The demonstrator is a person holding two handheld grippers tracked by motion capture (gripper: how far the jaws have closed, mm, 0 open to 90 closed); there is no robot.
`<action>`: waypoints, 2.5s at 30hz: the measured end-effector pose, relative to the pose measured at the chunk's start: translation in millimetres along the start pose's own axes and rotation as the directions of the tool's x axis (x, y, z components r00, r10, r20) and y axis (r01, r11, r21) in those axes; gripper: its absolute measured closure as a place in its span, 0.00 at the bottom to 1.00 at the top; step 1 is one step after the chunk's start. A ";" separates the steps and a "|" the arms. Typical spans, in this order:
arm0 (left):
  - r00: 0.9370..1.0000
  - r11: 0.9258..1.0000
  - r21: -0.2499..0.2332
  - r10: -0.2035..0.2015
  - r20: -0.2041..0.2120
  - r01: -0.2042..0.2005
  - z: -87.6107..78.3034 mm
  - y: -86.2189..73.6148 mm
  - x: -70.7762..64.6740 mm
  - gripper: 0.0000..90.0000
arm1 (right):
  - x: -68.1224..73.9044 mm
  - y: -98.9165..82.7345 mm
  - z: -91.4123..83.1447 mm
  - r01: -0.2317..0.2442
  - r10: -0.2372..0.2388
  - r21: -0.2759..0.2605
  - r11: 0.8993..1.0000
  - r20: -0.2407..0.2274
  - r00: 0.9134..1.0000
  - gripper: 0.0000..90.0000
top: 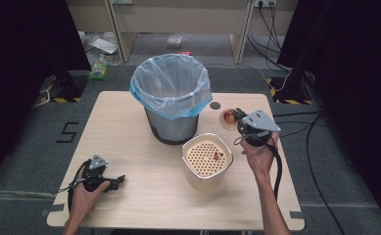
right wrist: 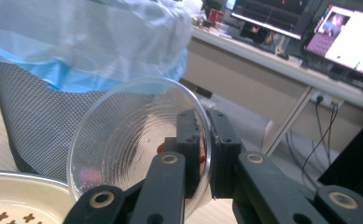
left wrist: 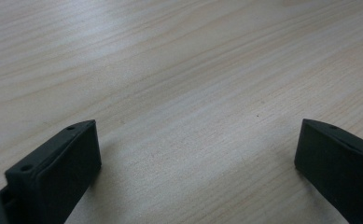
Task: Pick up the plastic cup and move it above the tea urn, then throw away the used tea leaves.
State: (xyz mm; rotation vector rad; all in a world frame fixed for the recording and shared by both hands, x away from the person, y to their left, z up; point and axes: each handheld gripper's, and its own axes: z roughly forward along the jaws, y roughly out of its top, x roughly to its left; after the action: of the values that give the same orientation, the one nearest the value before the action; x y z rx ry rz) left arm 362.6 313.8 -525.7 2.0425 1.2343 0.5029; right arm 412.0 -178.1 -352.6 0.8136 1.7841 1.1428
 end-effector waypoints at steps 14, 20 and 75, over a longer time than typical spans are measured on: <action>1.000 1.000 -0.001 0.003 -0.001 -0.003 -0.1 -0.1 -0.3 0.00 | 39.9 12.3 -4.2 0.298 -0.297 -0.018 0.954 0.032 0.954 0.94; 1.000 1.000 -0.002 0.005 -0.001 -0.005 -0.1 -0.1 -0.5 0.00 | 54.3 6.8 -7.2 0.433 -0.432 -0.028 0.901 0.036 0.901 0.95; 1.000 1.000 -0.001 0.003 0.001 -0.003 -0.2 -0.2 -0.4 0.00 | 119.0 -14.4 -18.9 0.950 -0.841 0.009 0.312 0.467 0.272 0.97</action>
State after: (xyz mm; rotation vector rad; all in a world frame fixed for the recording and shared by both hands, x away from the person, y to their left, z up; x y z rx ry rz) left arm 362.2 313.6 -525.6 2.0439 1.2301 0.5041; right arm 342.4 -89.5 -397.9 -0.2573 1.2955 0.3280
